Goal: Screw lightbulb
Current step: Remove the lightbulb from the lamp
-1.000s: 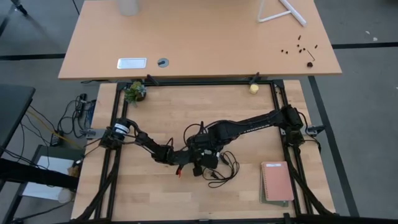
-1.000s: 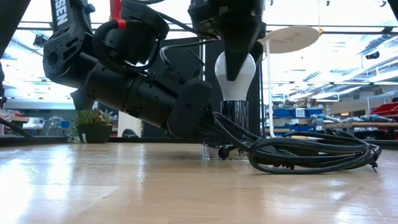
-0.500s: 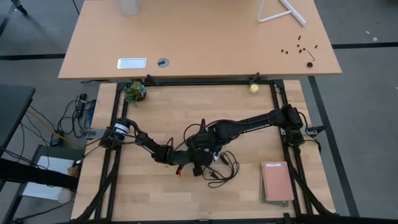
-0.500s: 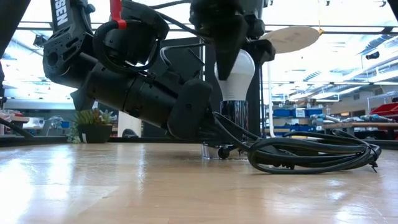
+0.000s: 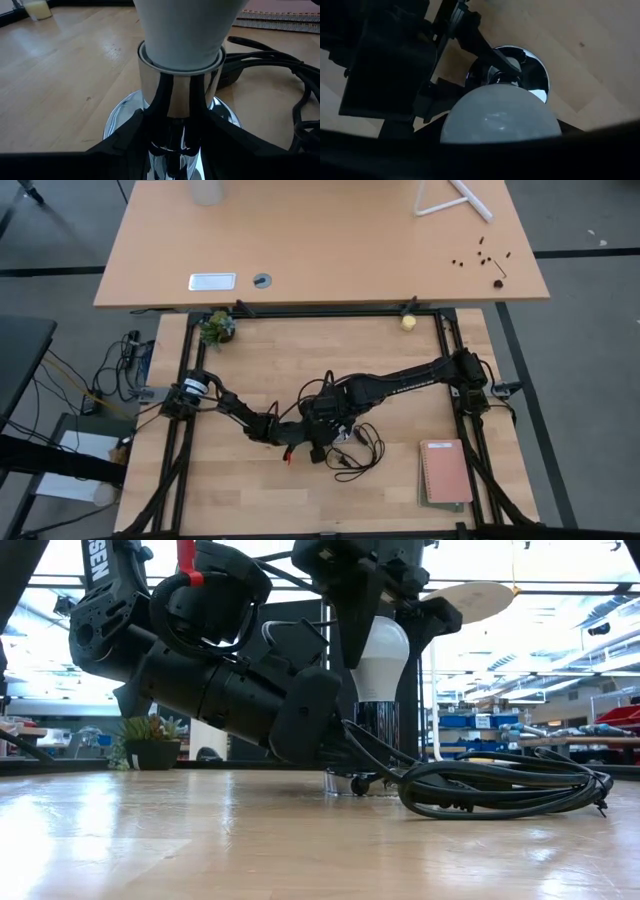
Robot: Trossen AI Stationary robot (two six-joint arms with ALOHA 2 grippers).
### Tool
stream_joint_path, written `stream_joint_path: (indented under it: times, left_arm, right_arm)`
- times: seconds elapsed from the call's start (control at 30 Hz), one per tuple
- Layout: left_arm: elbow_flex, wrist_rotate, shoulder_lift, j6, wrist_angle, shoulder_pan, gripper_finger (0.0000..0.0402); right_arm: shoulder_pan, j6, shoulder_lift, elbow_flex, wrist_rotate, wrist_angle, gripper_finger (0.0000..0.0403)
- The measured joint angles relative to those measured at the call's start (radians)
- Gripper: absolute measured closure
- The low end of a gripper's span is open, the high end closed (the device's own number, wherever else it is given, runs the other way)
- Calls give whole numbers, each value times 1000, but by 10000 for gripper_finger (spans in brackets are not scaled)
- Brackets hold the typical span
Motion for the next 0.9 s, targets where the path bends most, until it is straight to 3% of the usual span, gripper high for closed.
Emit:
stream_joint_path:
  times: [0.37, 0.5, 0.7, 0.9]
  left_arm:
    - [0, -5, 0, -3, 0, 0, 218]
    - [0, -8, 0, -3, 1, 0, 218]
    - [0, -7, 0, 5, 0, 0, 218]
    - [0, -7, 0, 21, 1, 0, 218]
  right_arm:
    - [0, -46, 0, 0, 6, -1, 128]
    - [0, -141, 0, 0, 19, -3, 125]
    - [0, -544, 0, 0, 19, -6, 119]
    - [-1, -1149, 0, 0, -1, -32, 118]
